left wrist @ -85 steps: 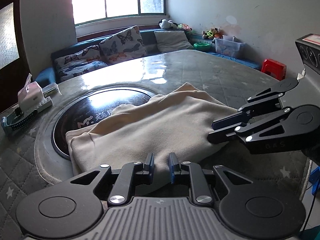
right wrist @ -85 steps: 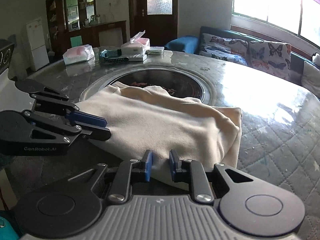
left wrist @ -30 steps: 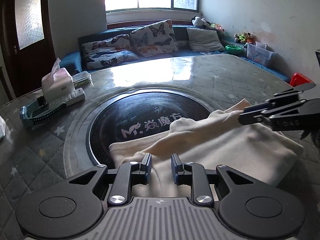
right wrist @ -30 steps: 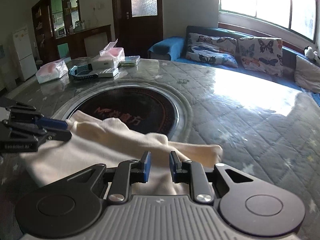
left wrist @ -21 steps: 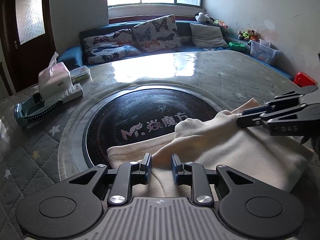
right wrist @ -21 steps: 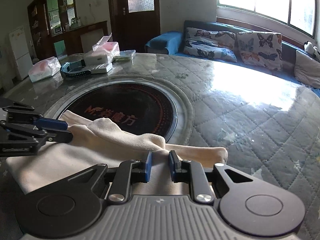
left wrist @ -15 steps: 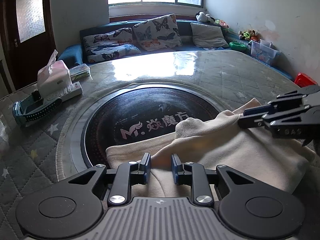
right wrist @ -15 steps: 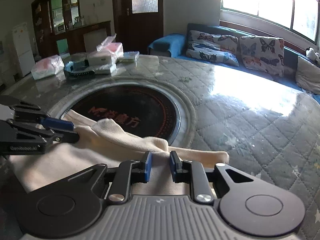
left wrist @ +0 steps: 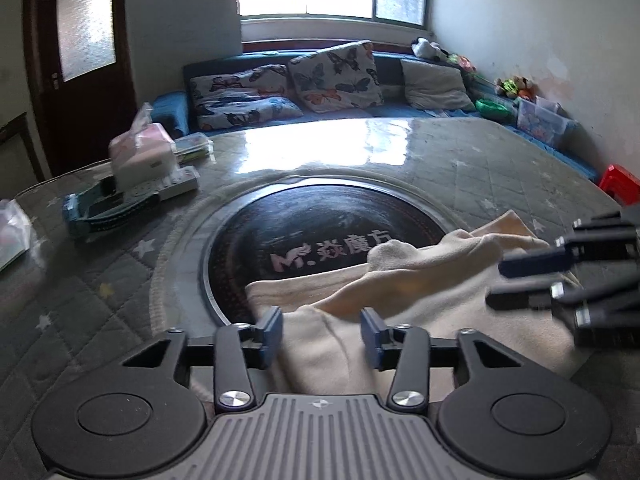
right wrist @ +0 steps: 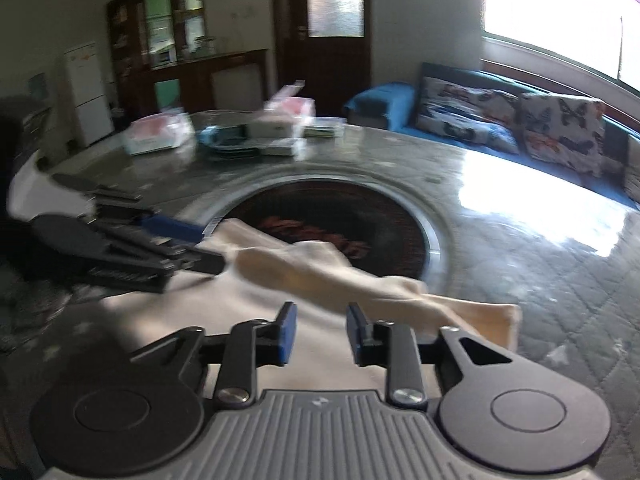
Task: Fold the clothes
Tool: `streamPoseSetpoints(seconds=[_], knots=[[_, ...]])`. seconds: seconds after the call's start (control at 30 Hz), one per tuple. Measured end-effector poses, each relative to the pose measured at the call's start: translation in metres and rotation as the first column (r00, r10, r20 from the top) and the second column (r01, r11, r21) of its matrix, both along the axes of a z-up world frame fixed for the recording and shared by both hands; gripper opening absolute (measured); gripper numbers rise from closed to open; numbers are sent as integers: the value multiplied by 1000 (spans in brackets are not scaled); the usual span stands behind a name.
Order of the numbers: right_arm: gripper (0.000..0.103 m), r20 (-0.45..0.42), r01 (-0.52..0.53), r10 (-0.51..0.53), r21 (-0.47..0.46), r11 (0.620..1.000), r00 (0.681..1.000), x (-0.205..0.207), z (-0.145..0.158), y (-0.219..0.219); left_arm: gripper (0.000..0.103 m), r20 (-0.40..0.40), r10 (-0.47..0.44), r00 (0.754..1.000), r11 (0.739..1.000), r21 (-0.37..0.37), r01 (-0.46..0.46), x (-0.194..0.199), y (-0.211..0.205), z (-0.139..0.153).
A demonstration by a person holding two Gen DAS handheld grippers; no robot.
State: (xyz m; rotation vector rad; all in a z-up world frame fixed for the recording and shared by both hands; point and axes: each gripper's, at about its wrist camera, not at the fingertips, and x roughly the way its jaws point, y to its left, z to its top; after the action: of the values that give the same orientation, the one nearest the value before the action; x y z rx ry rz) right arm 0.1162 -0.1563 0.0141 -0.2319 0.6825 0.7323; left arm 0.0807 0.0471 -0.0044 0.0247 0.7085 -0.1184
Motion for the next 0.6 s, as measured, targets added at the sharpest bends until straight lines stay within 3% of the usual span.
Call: streamPoseSetpoints(seconds=[0.23,0.6], knots=[[29,25,-131,132,-10,991,991,-32,3,37,53,20,94,995,995,-32,-93,-19,30,10],[28,40,-216,219,-64,974,975,-51,-8,73,55,1,177,984,982,-64,-177,-47,55,10]])
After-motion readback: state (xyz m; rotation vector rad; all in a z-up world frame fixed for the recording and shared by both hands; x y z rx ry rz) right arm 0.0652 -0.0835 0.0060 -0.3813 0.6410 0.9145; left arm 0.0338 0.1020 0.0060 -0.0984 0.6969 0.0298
